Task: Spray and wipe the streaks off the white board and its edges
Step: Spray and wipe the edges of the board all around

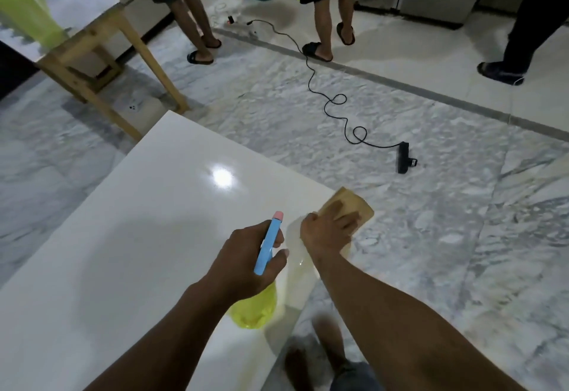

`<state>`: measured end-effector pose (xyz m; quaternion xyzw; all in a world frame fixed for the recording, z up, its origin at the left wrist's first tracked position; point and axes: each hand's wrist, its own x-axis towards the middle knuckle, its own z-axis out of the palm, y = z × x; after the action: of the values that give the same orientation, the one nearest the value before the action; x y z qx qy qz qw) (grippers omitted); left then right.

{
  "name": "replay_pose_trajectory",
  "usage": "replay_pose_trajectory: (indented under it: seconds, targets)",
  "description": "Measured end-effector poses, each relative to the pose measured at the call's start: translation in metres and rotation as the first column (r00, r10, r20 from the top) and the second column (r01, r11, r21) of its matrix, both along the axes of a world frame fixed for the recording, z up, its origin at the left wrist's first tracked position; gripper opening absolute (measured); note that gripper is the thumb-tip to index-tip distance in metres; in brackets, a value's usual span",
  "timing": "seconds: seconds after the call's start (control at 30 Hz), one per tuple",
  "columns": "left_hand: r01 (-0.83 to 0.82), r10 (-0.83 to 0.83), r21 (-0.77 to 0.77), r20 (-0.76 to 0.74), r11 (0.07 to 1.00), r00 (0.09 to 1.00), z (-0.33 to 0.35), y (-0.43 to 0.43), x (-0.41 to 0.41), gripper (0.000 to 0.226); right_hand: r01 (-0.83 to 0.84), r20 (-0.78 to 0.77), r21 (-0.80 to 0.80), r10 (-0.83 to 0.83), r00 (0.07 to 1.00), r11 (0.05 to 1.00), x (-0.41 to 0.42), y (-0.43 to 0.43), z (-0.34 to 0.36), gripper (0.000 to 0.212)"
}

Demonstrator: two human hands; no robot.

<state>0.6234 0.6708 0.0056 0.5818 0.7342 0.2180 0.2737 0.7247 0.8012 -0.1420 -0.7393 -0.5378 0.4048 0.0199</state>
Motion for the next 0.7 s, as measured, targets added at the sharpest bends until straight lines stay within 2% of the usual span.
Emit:
replay_pose_trajectory:
  seconds: [0.13,0.23,0.3,0.4,0.7]
  targets:
    - [-0.084,0.085,-0.026,0.036,0.996,0.996,-0.010,-0.009,-0.003,0.021,-0.127,0.146,0.242,0.093,0.985,0.962,0.010,0.012,-0.013,0.075]
    - [-0.114,0.115,-0.030,0.050,0.993,0.992,-0.015,-0.015,-0.005,0.022,-0.259,0.170,0.272,0.219,0.961,0.927,0.007,0.017,-0.026,0.076]
    - [-0.128,0.130,-0.025,0.065,0.991,0.989,-0.015,-0.021,-0.007,0.022,-0.338,0.248,0.302,0.269,0.931,0.891,0.007,0.009,-0.039,0.076]
    - [-0.149,0.149,-0.012,0.063,0.989,0.987,-0.016,-0.033,-0.011,0.019,-0.373,0.322,0.376,0.258,0.911,0.848,0.011,0.002,-0.053,0.073]
    - [-0.198,0.198,-0.013,0.067,0.980,0.978,-0.024,-0.096,-0.031,0.018,-0.367,0.342,0.412,0.232,0.911,0.834,-0.001,-0.050,-0.059,0.069]
